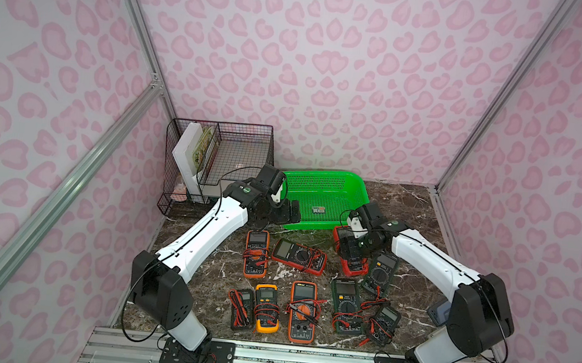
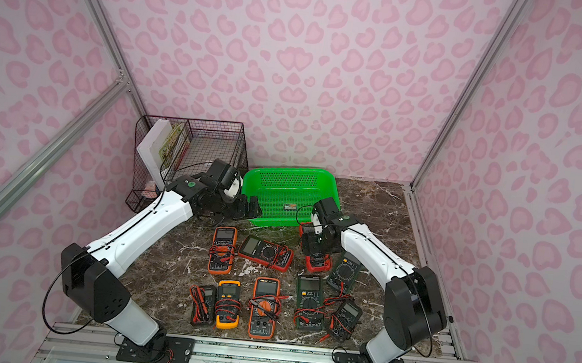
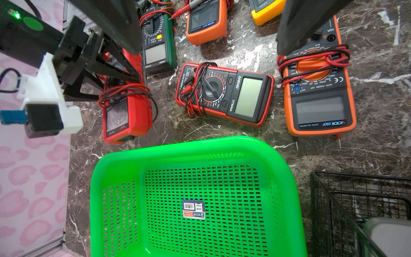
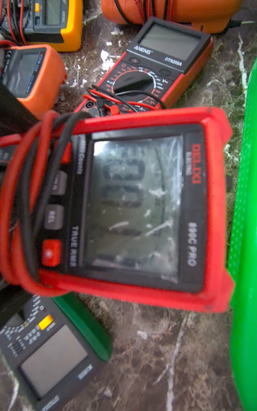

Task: Put the multimeter into the basket
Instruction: Pick up the multimeter from the center of the board.

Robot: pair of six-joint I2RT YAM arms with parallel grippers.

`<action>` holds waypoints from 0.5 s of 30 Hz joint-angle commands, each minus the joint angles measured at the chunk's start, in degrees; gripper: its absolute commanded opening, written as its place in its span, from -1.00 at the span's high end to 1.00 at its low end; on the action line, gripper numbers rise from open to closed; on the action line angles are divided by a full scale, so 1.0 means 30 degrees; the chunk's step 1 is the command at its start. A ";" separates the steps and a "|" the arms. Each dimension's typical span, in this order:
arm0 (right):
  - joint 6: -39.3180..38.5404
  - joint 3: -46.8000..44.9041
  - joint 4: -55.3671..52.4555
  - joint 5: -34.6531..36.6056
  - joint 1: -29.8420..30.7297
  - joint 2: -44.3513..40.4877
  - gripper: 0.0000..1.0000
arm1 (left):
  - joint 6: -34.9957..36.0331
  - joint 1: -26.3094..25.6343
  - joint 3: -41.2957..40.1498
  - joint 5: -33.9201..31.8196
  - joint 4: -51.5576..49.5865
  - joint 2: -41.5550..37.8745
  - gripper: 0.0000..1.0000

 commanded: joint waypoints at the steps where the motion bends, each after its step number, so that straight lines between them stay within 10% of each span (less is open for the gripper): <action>1: -0.0085 0.0161 -0.0421 -0.0231 0.0046 -0.0800 0.18 | -0.0022 0.0007 0.0508 0.0189 -0.0371 0.0221 -0.97; 15: 0.0586 0.8557 0.0258 -0.1782 -0.2149 0.2342 0.19 | 0.0302 -0.0007 0.2090 -0.0026 -0.0562 0.1105 -0.97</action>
